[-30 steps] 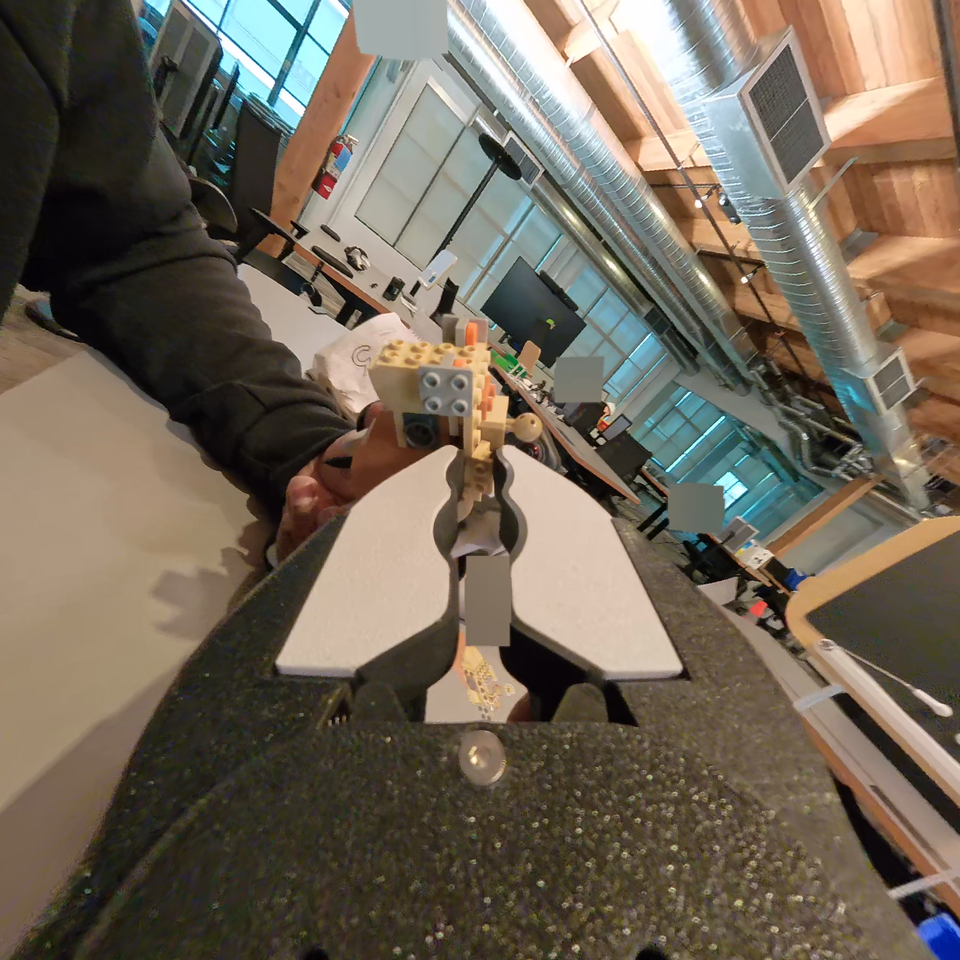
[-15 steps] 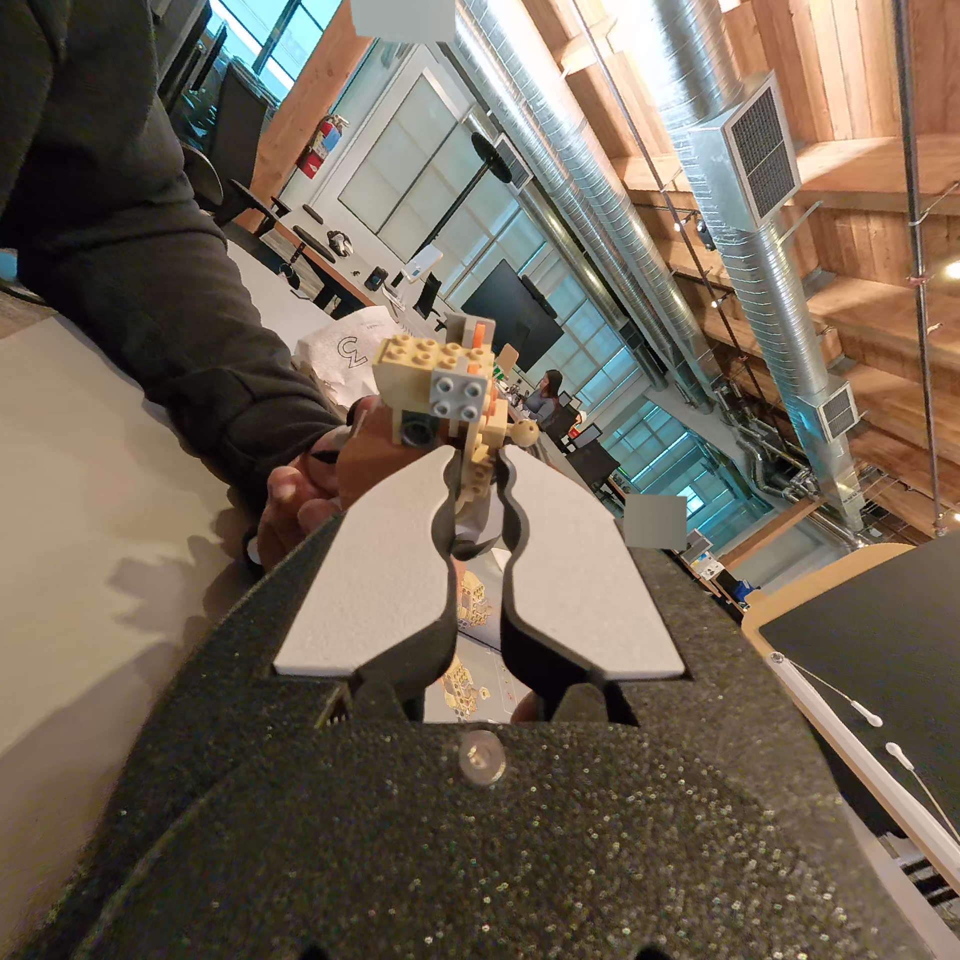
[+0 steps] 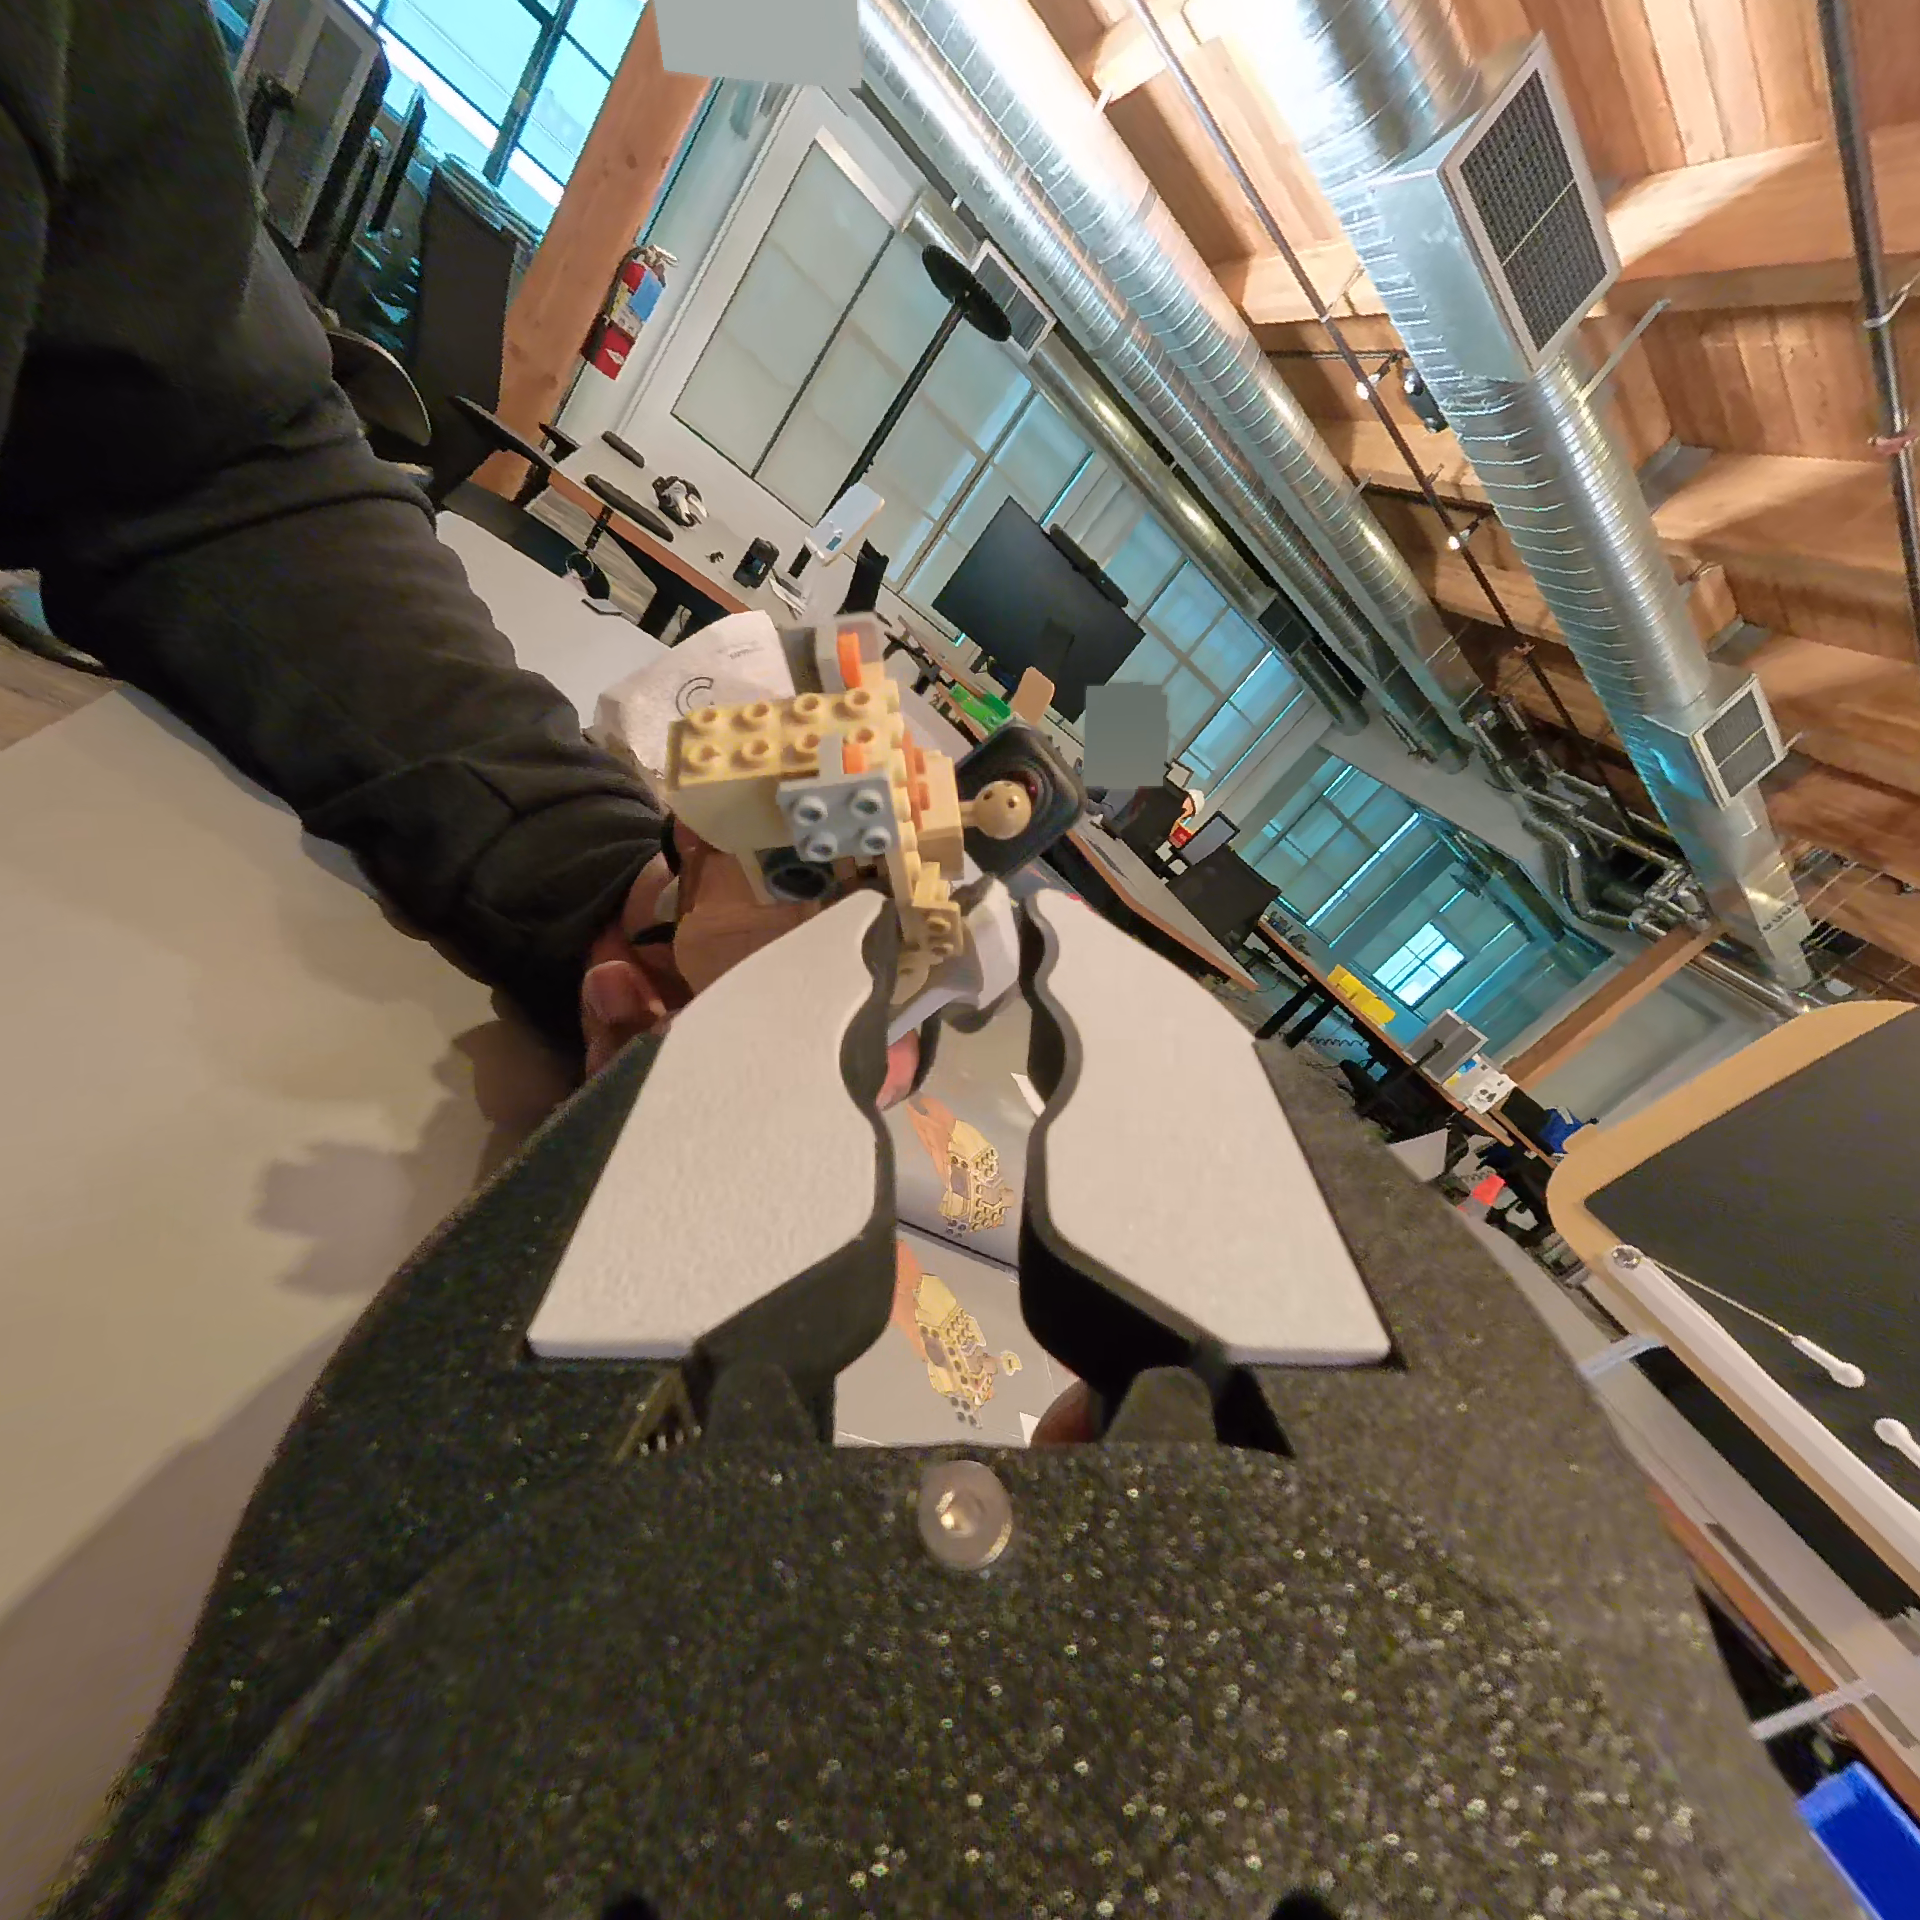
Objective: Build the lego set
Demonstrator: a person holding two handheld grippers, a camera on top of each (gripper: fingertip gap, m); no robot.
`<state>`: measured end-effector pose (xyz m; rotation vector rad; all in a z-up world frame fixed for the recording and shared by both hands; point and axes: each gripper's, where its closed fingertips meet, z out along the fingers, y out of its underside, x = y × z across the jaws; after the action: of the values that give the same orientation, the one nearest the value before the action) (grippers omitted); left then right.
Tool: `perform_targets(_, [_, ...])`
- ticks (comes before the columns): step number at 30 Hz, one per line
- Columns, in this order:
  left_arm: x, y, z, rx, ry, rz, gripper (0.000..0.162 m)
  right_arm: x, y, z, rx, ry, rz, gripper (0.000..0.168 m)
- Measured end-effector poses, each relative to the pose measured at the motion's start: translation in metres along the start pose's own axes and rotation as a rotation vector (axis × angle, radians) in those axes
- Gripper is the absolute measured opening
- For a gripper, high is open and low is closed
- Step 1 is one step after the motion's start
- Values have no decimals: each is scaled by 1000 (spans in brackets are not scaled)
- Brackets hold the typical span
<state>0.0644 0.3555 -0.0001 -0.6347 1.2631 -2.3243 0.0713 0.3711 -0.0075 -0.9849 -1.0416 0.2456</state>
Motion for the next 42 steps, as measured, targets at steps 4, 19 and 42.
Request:
perform_targets(4, [1, -2, -1, -23, -21, 78, 30, 4, 3, -1, -4, 4, 36, 21])
perform_targets(19, [-21, 11, -10, -312, -293, 579, 30, -19, 32, -16, -128, -206, 495, 25])
perform_targets(42, [-29, 14, -6, -415, -432, 882, 31, -18, 28, -19, -127, -28, 428, 36])
